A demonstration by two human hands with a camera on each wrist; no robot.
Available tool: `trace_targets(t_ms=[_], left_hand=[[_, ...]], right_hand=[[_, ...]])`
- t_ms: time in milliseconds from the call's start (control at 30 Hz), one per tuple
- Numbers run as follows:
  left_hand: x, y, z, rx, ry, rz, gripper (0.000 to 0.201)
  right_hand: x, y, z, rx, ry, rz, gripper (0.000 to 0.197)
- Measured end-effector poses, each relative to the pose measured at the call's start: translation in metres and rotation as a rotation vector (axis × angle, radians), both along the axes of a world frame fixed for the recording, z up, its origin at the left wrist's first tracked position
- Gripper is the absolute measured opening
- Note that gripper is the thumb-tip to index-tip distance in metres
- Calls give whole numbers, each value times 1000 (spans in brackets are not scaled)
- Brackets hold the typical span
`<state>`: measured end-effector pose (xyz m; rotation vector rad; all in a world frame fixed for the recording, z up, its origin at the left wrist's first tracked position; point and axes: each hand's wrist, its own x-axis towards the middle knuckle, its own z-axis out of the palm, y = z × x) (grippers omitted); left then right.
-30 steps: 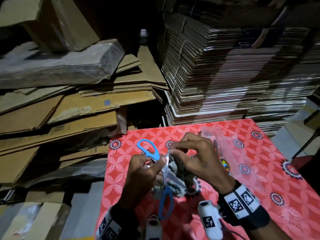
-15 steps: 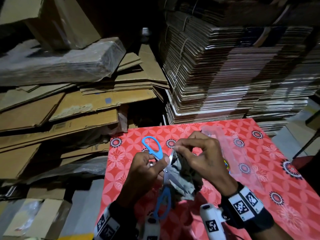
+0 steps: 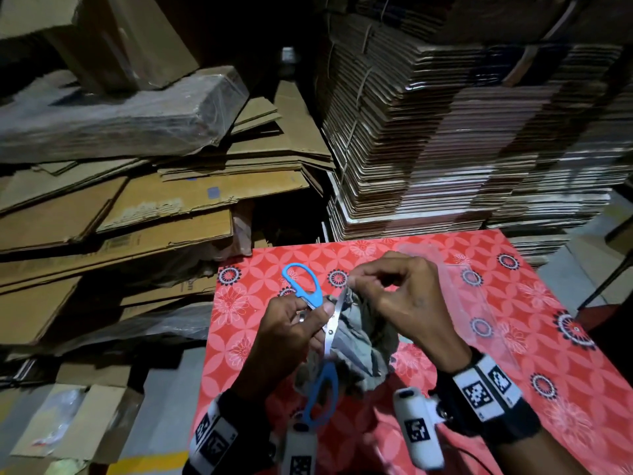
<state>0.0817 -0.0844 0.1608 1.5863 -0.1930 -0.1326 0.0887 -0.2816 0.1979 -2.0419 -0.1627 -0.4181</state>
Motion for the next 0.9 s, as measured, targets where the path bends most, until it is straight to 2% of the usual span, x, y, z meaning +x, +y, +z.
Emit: trace_targets(t_ms=[67, 233, 300, 433, 500, 600, 767, 900], left_hand=[[-1, -1, 1, 7, 22, 10, 52], [1, 3, -3, 14, 30, 43, 58], [1, 2, -2, -11, 45, 36, 56], [-2, -4, -1, -96, 118, 18, 44], [-3, -7, -1, -162, 174, 72, 39], [-1, -5, -1, -181, 179, 123, 46], [3, -3, 2, -185, 149, 148, 46], [2, -5, 8, -181, 106, 115, 43]], right_hand=[[-3, 3, 0, 1, 4, 16, 18], [-27, 15, -5, -102, 41, 265, 16], [-19, 8, -5, -73, 45, 225, 18], [-1, 1, -6, 29, 6, 12, 20], [-1, -1, -7, 49, 0, 44, 13], [-5, -10, -5, 78, -21, 107, 9], [-10, -7, -1, -104, -24, 314, 11], [-12, 3, -6, -220, -95, 330, 8]])
